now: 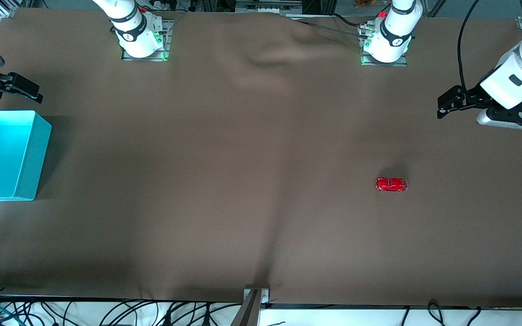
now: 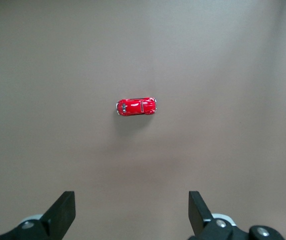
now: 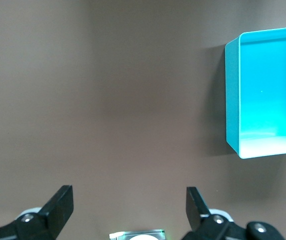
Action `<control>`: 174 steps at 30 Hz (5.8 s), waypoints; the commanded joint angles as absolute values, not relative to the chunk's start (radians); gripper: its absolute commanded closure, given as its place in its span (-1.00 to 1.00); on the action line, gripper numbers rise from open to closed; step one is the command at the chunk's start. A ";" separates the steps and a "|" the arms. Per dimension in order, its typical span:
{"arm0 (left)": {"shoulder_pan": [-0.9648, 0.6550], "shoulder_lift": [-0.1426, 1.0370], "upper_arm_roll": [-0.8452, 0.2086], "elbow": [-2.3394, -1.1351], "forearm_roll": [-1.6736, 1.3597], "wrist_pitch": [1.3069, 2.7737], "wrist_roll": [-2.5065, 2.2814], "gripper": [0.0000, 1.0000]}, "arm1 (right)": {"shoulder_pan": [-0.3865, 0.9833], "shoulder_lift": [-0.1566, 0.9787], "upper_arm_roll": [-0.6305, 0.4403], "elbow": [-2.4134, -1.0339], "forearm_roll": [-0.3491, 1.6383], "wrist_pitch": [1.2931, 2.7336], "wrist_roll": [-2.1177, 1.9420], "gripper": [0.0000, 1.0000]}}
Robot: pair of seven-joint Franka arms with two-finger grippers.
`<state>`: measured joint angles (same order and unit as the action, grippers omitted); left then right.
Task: Wind red beetle toy and store in blue box
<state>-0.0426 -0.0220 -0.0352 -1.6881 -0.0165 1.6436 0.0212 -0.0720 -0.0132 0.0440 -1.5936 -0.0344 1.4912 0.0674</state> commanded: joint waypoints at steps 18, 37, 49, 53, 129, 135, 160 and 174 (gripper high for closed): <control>-0.014 -0.032 -0.048 -1.686 0.002 1.620 0.037 -1.00 | -0.072 -0.015 0.038 -1.575 -0.025 1.477 0.066 -1.00; -0.014 -0.060 -0.072 -1.885 -0.012 1.787 0.159 -1.00 | -0.072 -0.015 0.040 -1.585 -0.032 1.477 0.067 -1.00; -0.011 -0.034 -0.071 -1.997 0.000 1.943 0.500 -1.00 | -0.072 -0.015 0.040 -1.588 -0.031 1.479 0.066 -1.00; -0.011 0.005 -0.071 -1.999 0.002 1.979 0.639 -1.00 | -0.072 -0.014 0.040 -1.588 -0.029 1.480 0.067 -1.00; -0.006 0.518 -0.071 -2.063 0.066 2.620 1.485 0.45 | -0.074 -0.008 0.037 -1.597 -0.025 1.476 0.067 -1.00; -0.006 0.520 -0.069 -2.063 0.066 2.620 1.486 0.70 | -0.074 -0.008 0.037 -1.597 -0.025 1.476 0.066 -1.00; 0.063 0.548 -0.064 -2.063 0.067 2.620 1.578 0.68 | -0.074 -0.008 0.037 -1.597 -0.025 1.474 0.066 -1.00; 0.152 0.555 -0.046 -2.063 0.067 2.620 1.677 0.65 | -0.074 -0.008 0.037 -1.597 -0.025 1.474 0.066 -1.00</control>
